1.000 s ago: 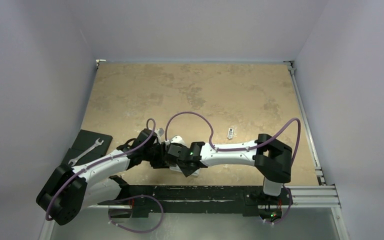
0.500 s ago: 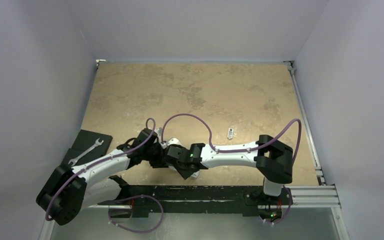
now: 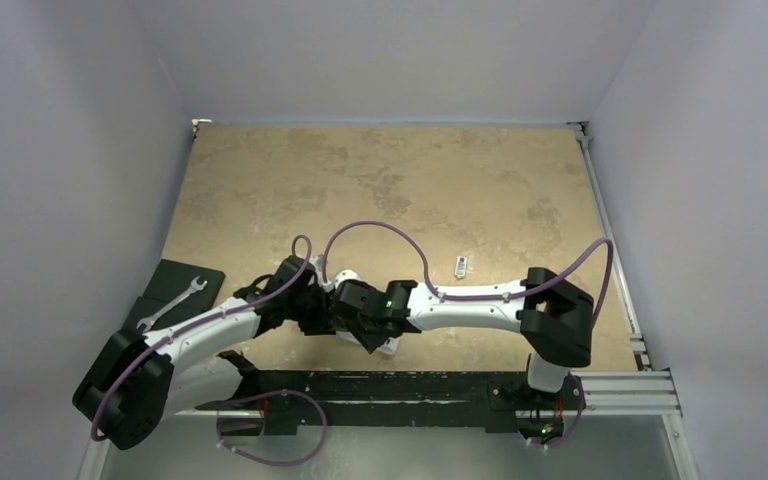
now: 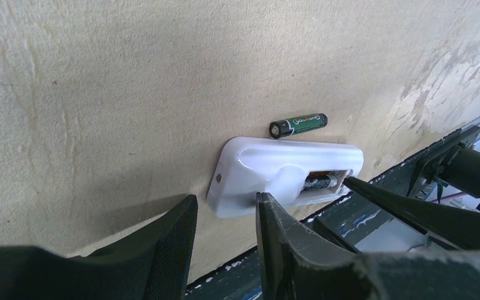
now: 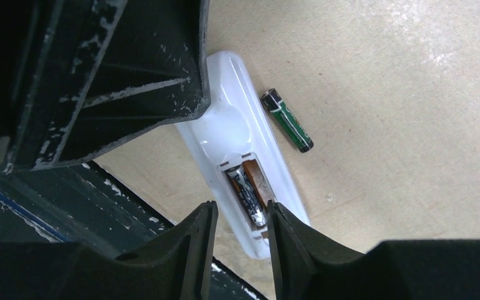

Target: Load the batteries into the remote control

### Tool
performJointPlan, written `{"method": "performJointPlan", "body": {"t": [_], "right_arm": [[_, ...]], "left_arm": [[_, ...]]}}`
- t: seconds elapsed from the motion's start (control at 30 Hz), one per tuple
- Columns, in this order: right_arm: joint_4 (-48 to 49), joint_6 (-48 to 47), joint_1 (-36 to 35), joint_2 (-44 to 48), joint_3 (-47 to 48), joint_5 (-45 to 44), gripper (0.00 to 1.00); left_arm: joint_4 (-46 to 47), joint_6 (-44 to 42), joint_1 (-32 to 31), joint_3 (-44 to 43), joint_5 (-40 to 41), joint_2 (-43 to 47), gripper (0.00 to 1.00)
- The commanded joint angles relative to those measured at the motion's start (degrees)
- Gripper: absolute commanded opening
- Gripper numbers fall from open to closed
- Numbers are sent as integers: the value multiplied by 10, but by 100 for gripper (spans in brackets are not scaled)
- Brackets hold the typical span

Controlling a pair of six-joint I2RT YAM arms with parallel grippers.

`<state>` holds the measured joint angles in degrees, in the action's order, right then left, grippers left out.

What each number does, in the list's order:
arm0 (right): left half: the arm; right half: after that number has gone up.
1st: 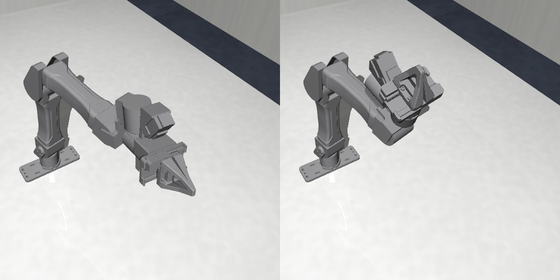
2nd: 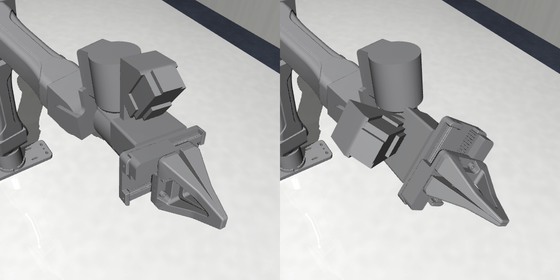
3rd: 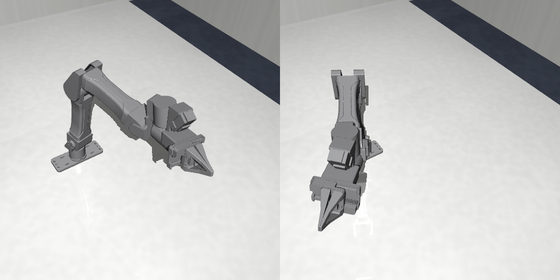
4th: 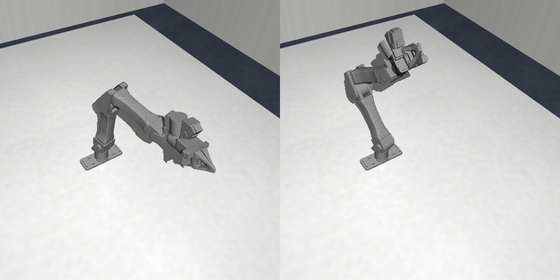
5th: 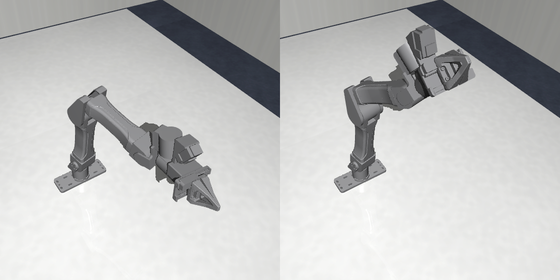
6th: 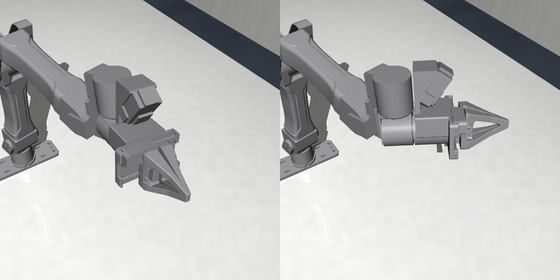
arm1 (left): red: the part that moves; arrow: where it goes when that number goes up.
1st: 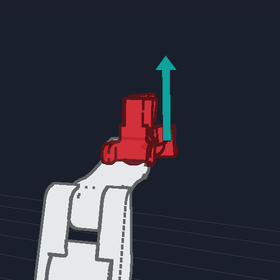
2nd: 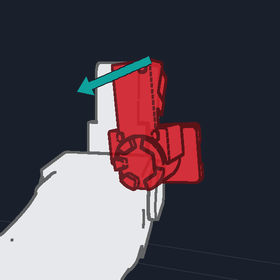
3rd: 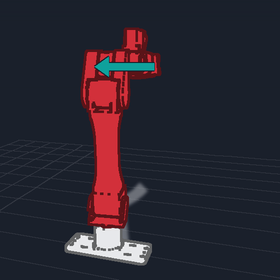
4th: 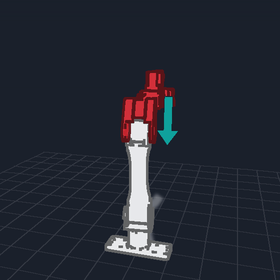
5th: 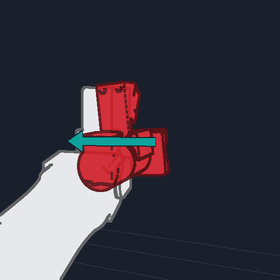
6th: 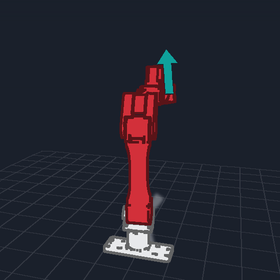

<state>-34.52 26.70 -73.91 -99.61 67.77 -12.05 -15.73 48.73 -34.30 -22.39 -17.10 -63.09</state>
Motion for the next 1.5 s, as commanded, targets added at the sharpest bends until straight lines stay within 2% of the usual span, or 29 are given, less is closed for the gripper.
{"method": "performJointPlan", "body": {"t": [0.0, 0.37, 0.87, 1.23, 1.47], "right_arm": [[35, -36, 13, 16, -11, 35, 44], [45, -62, 23, 5, -21, 86, 44], [51, -71, 23, -9, -40, 74, 45], [42, -76, 20, -21, -33, 44, 34], [46, -73, 15, -26, -30, 52, 32]], "left_arm": [[-6, -10, -3, -21, 14, -3, 38], [-12, -9, -3, -27, 18, -4, 39], [-10, -9, -3, -33, 18, -12, 39], [-8, -10, -3, -35, 16, -16, 39], [-8, -13, -3, -35, 15, -15, 39]]}}
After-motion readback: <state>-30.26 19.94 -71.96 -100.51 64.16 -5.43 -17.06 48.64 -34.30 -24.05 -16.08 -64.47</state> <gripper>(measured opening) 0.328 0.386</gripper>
